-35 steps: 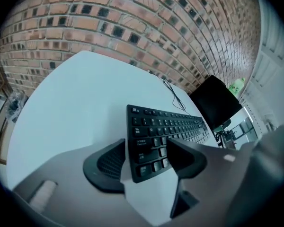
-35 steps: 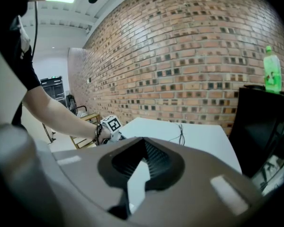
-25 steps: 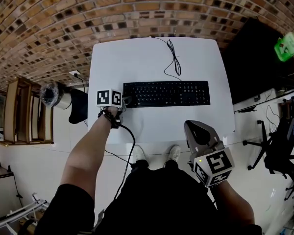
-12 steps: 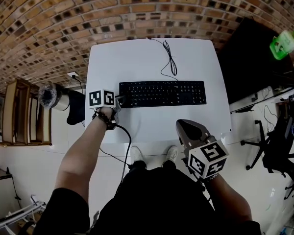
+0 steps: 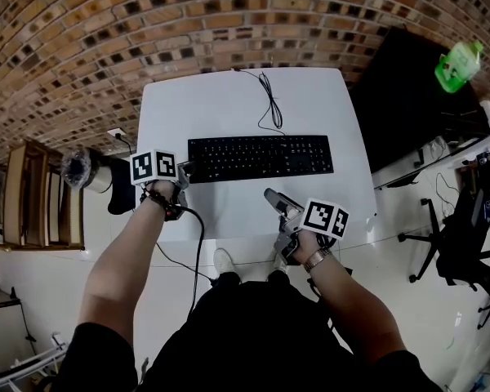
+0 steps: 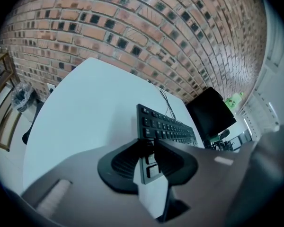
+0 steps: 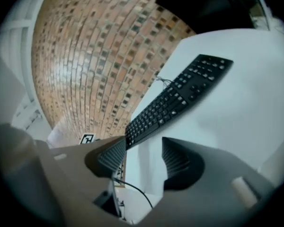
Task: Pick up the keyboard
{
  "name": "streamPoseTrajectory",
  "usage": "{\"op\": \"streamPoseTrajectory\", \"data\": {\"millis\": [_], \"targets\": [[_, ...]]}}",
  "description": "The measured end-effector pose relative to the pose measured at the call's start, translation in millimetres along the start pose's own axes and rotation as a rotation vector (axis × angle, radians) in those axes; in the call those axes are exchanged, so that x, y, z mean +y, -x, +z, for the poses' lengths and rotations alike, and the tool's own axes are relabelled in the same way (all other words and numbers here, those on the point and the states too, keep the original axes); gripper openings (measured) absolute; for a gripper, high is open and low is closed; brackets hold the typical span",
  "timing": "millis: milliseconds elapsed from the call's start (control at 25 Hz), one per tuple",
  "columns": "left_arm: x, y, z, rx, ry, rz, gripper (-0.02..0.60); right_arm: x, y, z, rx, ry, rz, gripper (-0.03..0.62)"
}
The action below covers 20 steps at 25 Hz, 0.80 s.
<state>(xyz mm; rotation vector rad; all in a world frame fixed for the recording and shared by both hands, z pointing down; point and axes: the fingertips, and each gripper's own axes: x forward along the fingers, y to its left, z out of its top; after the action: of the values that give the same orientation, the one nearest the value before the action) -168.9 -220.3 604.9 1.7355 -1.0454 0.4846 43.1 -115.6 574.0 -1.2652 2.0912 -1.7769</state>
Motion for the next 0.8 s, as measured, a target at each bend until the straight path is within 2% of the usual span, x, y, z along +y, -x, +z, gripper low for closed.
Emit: {"op": "streamPoseTrajectory", "data": {"millis": [200,320,520,800], "targets": [[-13,8,0,0.001,-0.011,0.009,0.109,-38,-26,11,-0.081,-0.194,0.007,0.249],[-20,12,0,0.004,-0.018,0.012,0.109,-50,-42,18,-0.132,-0.274,0.027,0.256],[-28,14,-2,0.012,-0.027,0.023,0.109,-64,-57,27,-0.206,-0.364,0.064,0.256],[-37,16,-9,0.024,-0.023,0.029,0.109,-71,-63,55,-0.309,-0.425,0.140,0.256]]}}
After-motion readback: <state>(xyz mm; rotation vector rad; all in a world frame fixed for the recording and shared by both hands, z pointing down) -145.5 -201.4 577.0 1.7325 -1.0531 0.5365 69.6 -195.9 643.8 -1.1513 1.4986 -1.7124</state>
